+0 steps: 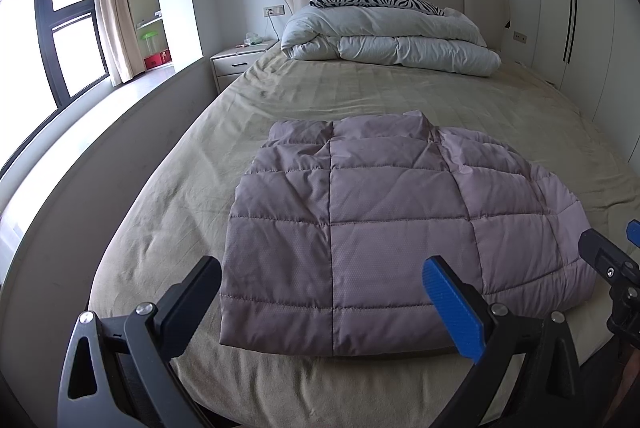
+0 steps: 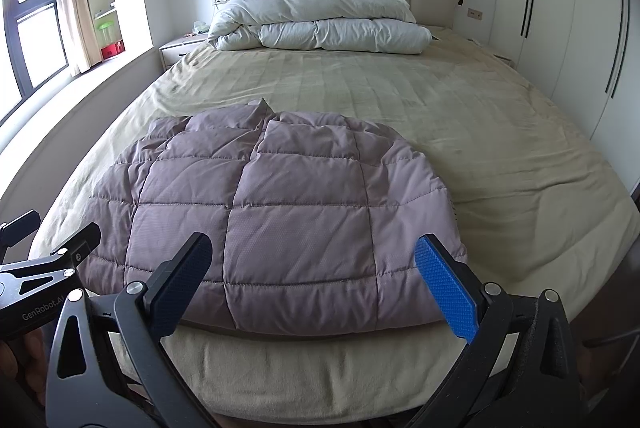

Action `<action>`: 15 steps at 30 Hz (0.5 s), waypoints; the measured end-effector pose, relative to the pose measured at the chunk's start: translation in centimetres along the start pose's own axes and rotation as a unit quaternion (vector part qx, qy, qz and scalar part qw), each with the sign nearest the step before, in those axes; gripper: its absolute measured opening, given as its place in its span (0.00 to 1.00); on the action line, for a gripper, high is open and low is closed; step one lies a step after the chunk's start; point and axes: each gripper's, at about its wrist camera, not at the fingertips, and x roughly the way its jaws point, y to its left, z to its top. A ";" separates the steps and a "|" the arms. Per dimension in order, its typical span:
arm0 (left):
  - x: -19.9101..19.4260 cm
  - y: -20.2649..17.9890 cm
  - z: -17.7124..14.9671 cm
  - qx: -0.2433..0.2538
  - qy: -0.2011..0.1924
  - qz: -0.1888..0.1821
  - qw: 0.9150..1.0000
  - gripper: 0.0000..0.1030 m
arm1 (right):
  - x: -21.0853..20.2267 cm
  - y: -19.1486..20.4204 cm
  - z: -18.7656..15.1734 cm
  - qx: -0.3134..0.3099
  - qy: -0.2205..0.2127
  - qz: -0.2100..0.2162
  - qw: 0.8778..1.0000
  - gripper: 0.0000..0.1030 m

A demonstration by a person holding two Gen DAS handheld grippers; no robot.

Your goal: Fold large clothes

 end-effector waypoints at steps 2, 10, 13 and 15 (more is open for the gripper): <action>0.0 0.0 0.0 0.001 0.000 0.000 1.000 1.00 | 0.0 0.0 0.0 0.000 0.000 0.001 1.000 1.00; 0.1 -0.1 -0.2 0.002 0.000 -0.001 1.000 1.00 | 0.2 0.0 -0.1 0.001 0.002 0.001 1.000 1.00; 0.1 -0.1 -0.2 0.002 0.001 -0.001 1.000 1.00 | 0.2 0.0 -0.1 -0.001 0.000 0.001 1.000 1.00; 0.1 -0.1 -0.1 0.002 0.001 -0.001 1.000 1.00 | 0.1 0.0 -0.1 0.000 0.001 0.001 1.000 1.00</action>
